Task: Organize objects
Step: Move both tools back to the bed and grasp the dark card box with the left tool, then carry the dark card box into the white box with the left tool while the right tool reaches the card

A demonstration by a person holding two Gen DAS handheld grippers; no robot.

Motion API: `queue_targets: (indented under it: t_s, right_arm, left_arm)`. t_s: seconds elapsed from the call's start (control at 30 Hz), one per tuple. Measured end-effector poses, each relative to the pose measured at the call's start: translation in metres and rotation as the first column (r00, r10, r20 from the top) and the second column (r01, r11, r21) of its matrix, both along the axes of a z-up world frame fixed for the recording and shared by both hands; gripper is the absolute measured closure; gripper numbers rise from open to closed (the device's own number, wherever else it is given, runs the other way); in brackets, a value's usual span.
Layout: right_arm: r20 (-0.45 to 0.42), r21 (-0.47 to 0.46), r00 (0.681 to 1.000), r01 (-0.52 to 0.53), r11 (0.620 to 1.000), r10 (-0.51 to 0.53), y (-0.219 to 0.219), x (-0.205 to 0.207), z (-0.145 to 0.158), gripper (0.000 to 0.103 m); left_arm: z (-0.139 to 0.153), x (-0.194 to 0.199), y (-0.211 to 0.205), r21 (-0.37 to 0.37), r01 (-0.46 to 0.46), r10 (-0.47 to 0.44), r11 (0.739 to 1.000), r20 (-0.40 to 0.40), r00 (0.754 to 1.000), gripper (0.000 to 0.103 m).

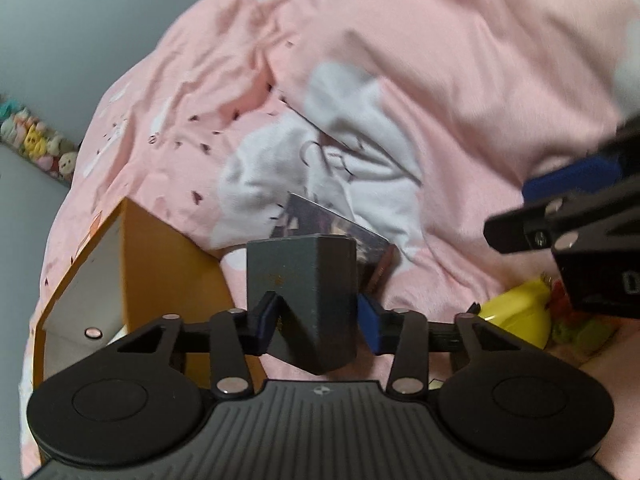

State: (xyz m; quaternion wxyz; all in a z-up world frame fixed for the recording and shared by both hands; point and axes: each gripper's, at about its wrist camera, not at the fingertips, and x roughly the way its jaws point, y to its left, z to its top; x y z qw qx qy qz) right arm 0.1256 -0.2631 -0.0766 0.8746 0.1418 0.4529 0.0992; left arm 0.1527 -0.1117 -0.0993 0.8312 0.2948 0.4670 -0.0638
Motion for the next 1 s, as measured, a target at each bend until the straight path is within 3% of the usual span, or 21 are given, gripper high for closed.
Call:
queue_targets:
  t_s: [0.13,0.23,0.4,0.57,0.63,0.67,0.7,0.77,1.0]
  right_arm:
    - [0.022,0.003,1.000,-0.012,1.000,0.012,0.002,-0.003,0.004,0.072]
    - [0.051,-0.007,0.998,-0.024,1.000,0.025,0.004,-0.006,0.009,0.077]
    - [0.082,-0.027,0.994,-0.074,0.997,0.076,0.014,-0.009,0.022,0.076]
    - [0.079,-0.087,0.984,-0.156,0.984,0.163,0.034,0.001,0.038,0.074]
    - [0.063,-0.118,0.977,-0.197,0.973,0.205,0.044,0.009,0.041,0.064]
    - [0.053,-0.130,0.973,-0.218,0.967,0.227,0.049,0.013,0.042,0.060]
    - [0.042,-0.146,0.967,-0.241,0.959,0.249,0.056,0.019,0.042,0.054]
    - [0.017,-0.180,0.960,-0.272,0.945,0.279,0.067,0.030,0.038,0.051]
    - [-0.067,-0.261,0.947,-0.321,0.910,0.315,0.096,0.065,0.015,0.051]
  left_arm:
    - [0.022,-0.006,0.016,-0.126,-0.043,0.048,0.991,0.032,0.998,0.060]
    - [0.045,-0.011,0.032,-0.257,-0.083,0.096,0.963,0.040,0.995,0.061]
    - [0.093,-0.027,0.061,-0.463,-0.105,0.147,0.880,0.055,0.988,0.061]
    - [0.130,-0.041,0.094,-0.581,-0.122,0.189,0.805,0.056,0.980,0.062]
    - [0.141,-0.043,0.112,-0.626,-0.144,0.216,0.767,0.040,0.976,0.064]
    - [0.146,-0.044,0.121,-0.646,-0.159,0.235,0.747,0.032,0.972,0.065]
    - [0.149,-0.046,0.130,-0.660,-0.172,0.251,0.731,0.026,0.968,0.073]
    - [0.153,-0.047,0.146,-0.683,-0.196,0.277,0.704,0.009,0.961,0.074]
    - [0.146,-0.053,0.185,-0.651,-0.279,0.361,0.706,-0.008,0.932,0.076]
